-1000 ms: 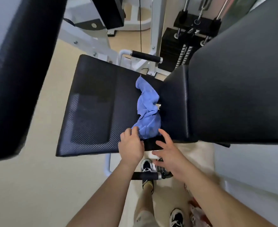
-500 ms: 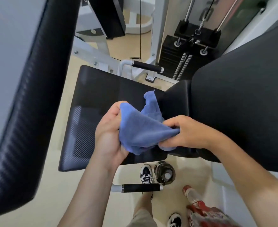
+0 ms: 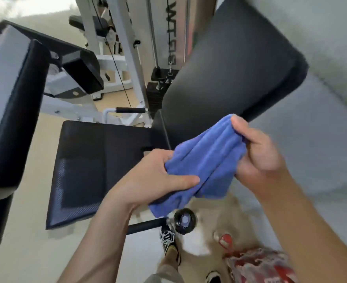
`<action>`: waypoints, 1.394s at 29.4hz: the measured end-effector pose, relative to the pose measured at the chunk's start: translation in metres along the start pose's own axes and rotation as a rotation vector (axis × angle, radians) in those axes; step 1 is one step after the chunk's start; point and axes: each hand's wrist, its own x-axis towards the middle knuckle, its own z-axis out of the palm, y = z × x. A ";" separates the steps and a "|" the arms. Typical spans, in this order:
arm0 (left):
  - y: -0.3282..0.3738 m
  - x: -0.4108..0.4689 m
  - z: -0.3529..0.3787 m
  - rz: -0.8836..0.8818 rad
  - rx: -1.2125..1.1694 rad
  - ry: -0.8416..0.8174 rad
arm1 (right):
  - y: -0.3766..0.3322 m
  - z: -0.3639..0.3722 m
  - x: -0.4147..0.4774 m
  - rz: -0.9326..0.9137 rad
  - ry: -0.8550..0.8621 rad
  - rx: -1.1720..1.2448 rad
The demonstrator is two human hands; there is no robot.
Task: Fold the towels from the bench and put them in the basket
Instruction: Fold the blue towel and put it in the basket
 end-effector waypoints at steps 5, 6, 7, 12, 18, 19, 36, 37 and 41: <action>0.031 -0.027 0.084 0.212 -0.108 0.139 | -0.045 -0.059 -0.123 -0.426 0.574 -1.008; 0.043 -0.030 0.103 0.271 -0.095 0.113 | -0.052 -0.065 -0.150 -0.454 0.602 -1.220; 0.058 -0.032 0.122 0.335 -0.082 0.069 | -0.058 -0.066 -0.176 -0.449 0.568 -1.372; 0.131 -0.058 0.214 0.539 -0.058 -0.317 | -0.076 -0.037 -0.278 -0.189 0.213 -1.029; 0.132 -0.074 0.255 0.531 0.081 -0.501 | -0.084 -0.032 -0.382 -0.303 0.667 -1.109; 0.124 -0.077 0.263 0.481 0.148 -0.605 | -0.082 -0.027 -0.396 -0.347 0.762 -1.017; 0.113 -0.194 0.411 0.538 0.188 -1.054 | 0.057 -0.021 -0.771 -0.534 2.000 -0.605; 0.121 -0.209 0.431 0.539 0.110 -1.109 | 0.070 -0.024 -0.799 -0.451 2.049 -0.659; 0.142 -0.230 0.479 0.699 0.393 -1.219 | 0.074 -0.049 -0.875 -0.250 2.179 -0.814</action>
